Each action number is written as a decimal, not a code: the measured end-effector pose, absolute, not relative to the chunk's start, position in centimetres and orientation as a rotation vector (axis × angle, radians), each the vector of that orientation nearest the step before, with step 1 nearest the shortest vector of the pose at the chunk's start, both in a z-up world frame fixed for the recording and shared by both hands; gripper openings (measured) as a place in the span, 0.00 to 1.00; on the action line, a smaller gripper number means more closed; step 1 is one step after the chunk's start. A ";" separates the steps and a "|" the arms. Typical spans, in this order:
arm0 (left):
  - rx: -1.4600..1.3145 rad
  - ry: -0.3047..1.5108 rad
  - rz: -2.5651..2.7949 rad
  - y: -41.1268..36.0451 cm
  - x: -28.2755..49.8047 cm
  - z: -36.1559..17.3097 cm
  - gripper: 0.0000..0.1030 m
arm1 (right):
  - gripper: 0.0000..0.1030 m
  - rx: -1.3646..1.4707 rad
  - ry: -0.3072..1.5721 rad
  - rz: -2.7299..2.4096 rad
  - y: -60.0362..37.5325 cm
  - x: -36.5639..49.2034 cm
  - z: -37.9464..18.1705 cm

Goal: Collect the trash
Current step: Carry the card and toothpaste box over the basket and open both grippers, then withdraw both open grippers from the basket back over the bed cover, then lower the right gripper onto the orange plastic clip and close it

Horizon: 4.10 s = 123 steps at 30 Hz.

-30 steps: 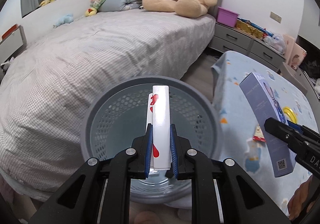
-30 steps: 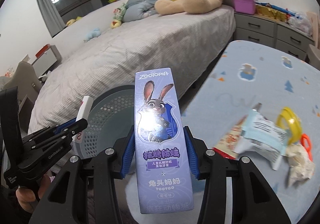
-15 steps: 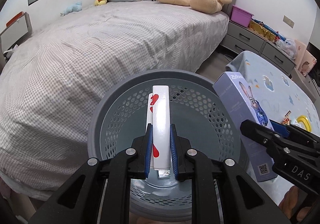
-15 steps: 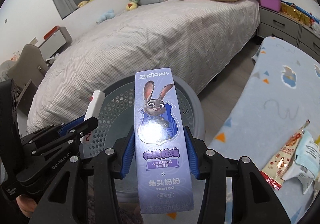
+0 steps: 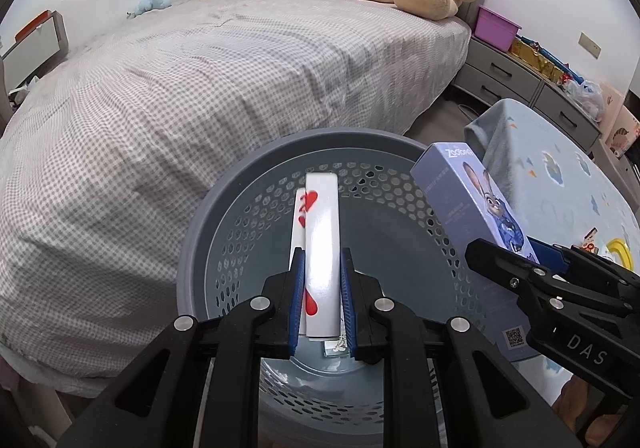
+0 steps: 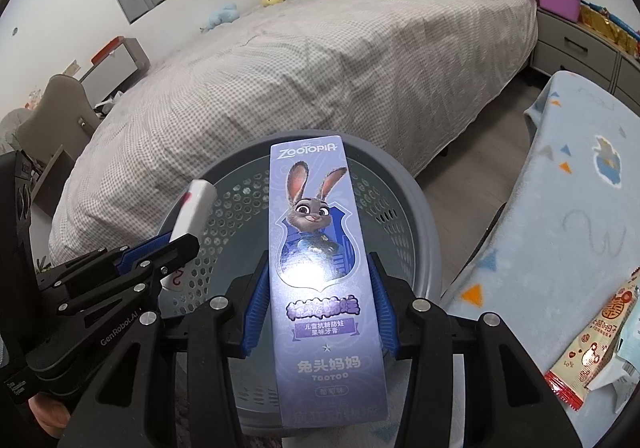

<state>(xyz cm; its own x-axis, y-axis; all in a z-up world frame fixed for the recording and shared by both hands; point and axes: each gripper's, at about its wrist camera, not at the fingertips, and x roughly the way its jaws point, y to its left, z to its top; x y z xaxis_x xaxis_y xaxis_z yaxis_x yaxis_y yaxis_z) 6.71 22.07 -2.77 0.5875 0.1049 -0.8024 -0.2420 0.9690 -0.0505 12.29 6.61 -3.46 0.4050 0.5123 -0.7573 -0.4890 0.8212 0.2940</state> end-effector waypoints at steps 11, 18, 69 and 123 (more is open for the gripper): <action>-0.169 0.910 0.235 22.4 6.3 -2.4 0.43 | 0.58 0.025 0.934 0.622 6.4 12.1 -2.8; -0.160 0.894 0.247 22.4 6.1 -2.1 0.47 | 0.58 0.018 0.932 0.619 6.4 11.8 -2.7; -0.079 0.778 0.182 17.0 3.9 0.4 0.68 | 0.69 0.061 0.887 0.420 -1.9 6.6 -0.7; 0.045 0.840 -0.079 0.3 3.7 -1.4 0.68 | 0.66 0.100 0.997 0.037 -30.4 8.1 -5.8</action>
<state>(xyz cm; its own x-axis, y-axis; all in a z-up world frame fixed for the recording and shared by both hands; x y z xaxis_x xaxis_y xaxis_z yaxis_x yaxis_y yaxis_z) 3.68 0.31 -1.43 0.6648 -0.0521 -0.7452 0.0880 0.9961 0.0088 8.09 -30.39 -5.78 0.5423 0.0773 -0.8366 0.0144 0.9948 0.1012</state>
